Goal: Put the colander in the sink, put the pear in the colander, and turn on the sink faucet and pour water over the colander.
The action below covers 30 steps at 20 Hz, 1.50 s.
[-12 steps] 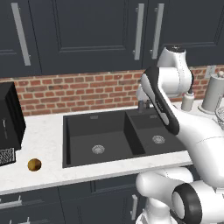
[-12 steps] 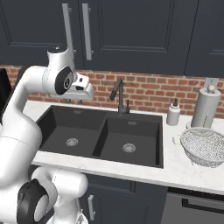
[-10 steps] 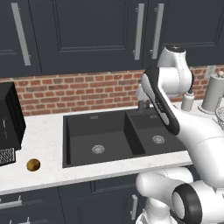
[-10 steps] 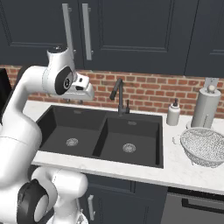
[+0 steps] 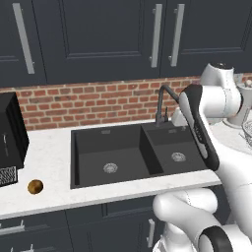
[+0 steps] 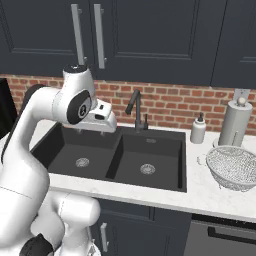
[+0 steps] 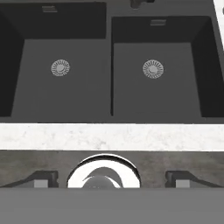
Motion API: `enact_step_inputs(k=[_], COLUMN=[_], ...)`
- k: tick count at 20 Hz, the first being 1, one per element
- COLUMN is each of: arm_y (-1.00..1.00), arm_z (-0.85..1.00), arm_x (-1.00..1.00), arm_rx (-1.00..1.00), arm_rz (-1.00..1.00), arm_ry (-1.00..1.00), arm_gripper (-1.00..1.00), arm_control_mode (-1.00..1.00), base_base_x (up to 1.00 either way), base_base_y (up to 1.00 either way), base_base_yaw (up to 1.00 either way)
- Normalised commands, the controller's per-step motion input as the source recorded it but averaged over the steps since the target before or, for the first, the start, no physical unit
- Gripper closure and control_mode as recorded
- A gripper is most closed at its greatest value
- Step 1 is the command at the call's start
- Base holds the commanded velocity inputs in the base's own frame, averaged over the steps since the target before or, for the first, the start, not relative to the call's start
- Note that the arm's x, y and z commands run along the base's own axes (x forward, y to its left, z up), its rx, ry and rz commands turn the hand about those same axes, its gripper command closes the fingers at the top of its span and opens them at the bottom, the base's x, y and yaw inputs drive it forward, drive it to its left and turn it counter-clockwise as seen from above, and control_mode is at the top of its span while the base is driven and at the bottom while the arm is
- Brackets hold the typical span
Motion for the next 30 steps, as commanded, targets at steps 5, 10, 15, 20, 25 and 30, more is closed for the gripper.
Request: enact_step_inputs(k=[5, 10, 15, 20, 25, 30], arm_y=[-0.86, -1.00, -0.79, -0.84, -0.70, -0.42], arm_z=[-0.34, -0.26, -0.02, -0.05, 0.00, -0.03], arm_x=[-0.67, -0.27, -0.01, 0.00, 0.01, 0.05], arm_rx=[0.00, 0.00, -0.01, -0.05, -0.09, -0.11], arm_rz=[-0.05, -0.12, -0.17, -0.11, -0.07, -0.02], arm_ry=[0.07, 0.01, 0.13, 0.10, 0.04, 0.00], arm_gripper=[-1.00, -1.00, -1.00, -1.00, -1.00, -1.00], arm_control_mode=[-1.00, -1.00, -1.00, -1.00, -1.00, -1.00], base_base_x=[0.00, 0.00, 0.00, 0.00, 0.00, 0.00], base_base_y=[0.00, 0.00, 0.00, 0.00, 0.00, 0.00], base_base_yaw=[0.00, 0.00, 0.00, 0.00, 0.00, 0.00])
